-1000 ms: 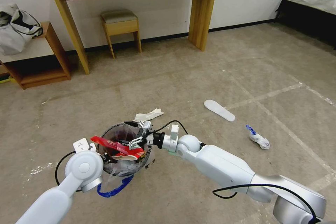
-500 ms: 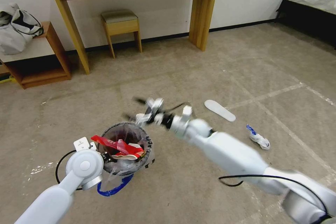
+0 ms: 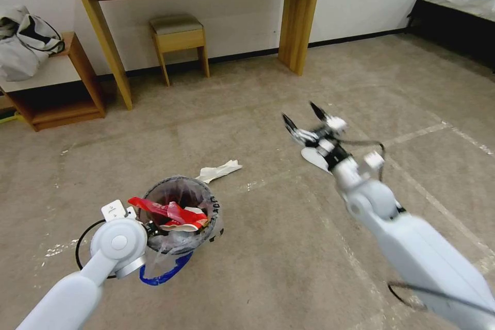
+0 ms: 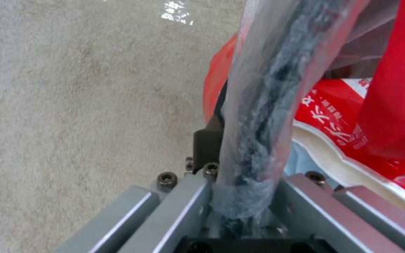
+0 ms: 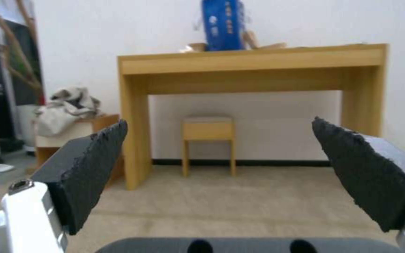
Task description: Pick up the trash bin and place the garbage on the floor into it.
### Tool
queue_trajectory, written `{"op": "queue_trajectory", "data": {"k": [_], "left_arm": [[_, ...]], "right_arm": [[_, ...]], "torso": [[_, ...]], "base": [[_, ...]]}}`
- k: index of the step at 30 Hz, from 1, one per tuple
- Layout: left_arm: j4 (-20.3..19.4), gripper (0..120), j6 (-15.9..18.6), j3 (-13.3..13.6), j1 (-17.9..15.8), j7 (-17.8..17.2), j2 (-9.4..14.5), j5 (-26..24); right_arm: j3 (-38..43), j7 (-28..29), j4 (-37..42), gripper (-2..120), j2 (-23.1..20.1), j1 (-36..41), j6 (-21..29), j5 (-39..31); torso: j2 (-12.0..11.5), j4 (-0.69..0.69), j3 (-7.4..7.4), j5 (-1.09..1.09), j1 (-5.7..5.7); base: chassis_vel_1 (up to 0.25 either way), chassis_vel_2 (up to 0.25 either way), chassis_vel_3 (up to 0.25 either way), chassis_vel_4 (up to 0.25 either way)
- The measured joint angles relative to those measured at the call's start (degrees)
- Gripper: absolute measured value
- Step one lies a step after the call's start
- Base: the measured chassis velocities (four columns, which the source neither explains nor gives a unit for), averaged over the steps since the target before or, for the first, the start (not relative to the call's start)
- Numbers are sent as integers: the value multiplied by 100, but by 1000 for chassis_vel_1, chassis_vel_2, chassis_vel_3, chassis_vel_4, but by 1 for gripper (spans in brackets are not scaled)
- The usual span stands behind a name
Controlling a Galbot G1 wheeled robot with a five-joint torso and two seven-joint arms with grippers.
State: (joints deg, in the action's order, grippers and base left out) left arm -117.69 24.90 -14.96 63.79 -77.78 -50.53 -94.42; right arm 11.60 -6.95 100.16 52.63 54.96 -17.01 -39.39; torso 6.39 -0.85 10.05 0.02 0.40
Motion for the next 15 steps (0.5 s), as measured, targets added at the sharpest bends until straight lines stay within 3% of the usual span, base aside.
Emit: {"op": "queue_trajectory", "data": {"k": [5,15], "left_arm": [[-92,0,-45,-144,71,-242,90,-86],[-177,0,-159,-341,201,-445,152,-131]], "right_arm": [[638,-17,230,100,298,771,-41,335],[991,-173,200,100,672,1357,-139,725]], "torso": [[0,4,0,-1,0],[0,3,0,-1,0]], "base": [[0,0,0,0],[0,0,0,0]]}}
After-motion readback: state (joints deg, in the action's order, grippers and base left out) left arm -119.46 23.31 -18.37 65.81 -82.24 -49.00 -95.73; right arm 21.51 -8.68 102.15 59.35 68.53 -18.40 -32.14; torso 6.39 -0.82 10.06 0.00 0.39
